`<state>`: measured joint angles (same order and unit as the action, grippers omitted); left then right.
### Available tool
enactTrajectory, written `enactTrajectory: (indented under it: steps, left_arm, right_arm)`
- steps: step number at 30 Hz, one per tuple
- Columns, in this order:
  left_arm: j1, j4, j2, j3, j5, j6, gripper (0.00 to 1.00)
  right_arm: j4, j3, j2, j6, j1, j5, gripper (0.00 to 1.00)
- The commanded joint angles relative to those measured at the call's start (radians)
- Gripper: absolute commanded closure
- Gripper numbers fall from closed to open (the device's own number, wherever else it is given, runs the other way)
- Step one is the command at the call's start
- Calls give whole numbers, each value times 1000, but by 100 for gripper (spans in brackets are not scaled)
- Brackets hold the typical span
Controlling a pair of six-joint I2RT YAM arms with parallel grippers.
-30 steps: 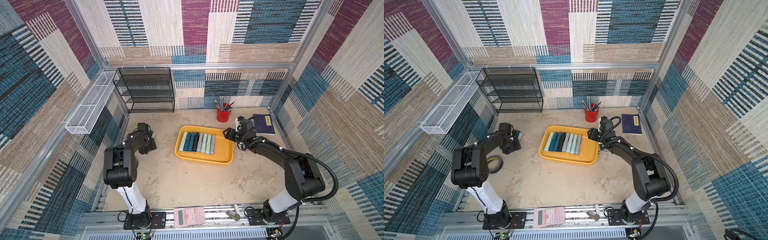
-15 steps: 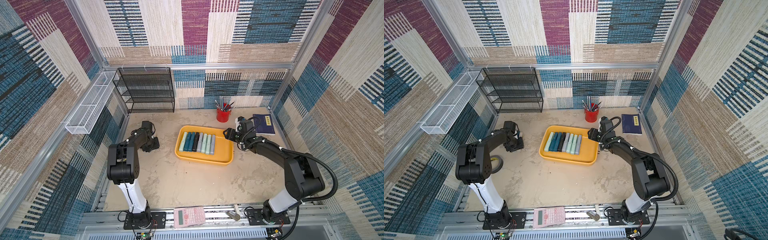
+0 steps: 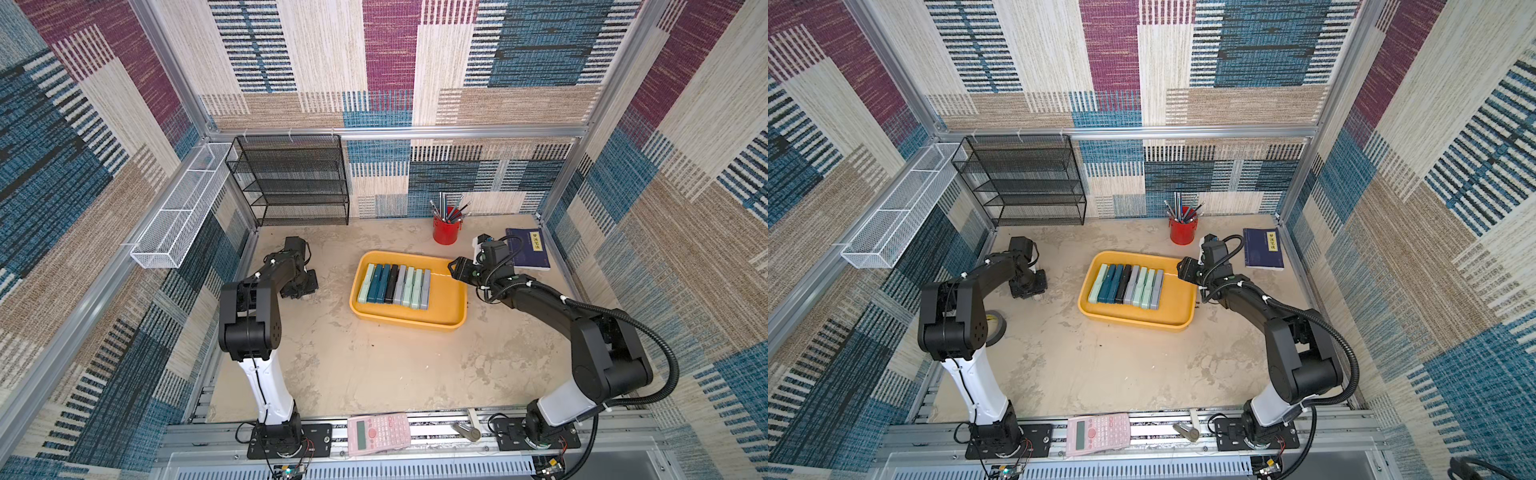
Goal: Put the pruning pliers into the storage box
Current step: Pick up the pruning pliers from the center of the board, then place the pruning pliers in the storage box.
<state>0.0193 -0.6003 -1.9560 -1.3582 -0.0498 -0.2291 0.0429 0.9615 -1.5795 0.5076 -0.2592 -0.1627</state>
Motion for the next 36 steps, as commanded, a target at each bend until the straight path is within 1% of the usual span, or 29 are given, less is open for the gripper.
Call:
enactTrajectory:
  steps: [1, 7, 11, 14, 22, 28, 33, 36]
  left_arm:
    - [-17, -30, 21, -14, 6, 32, 82]
    - [-73, -55, 96, -27, 22, 37, 84]
    - [-133, -77, 155, -48, 43, 27, 85]
    - [-199, -89, 191, -64, 66, 12, 85]
    - [-425, -105, 247, -122, 104, -67, 84]
    - [-591, -104, 206, -197, 130, -121, 84]
    - [-720, -103, 103, -287, 149, -160, 84]
    - [-778, -102, 24, -357, 122, -216, 84]
  right_arm:
    - [-19, 3, 9, 8, 0, 14, 37]
    - [-21, 4, 10, 9, 1, 10, 37]
    - [-24, -3, 21, 8, 2, 21, 37]
    - [-30, -10, 30, 11, 3, 32, 37]
    - [-44, -30, 64, 4, 33, 47, 37]
    - [-63, -71, 107, 2, 65, 50, 37]
    - [-78, -108, 144, 6, 88, 45, 37]
    - [-85, -129, 168, 6, 107, 41, 37]
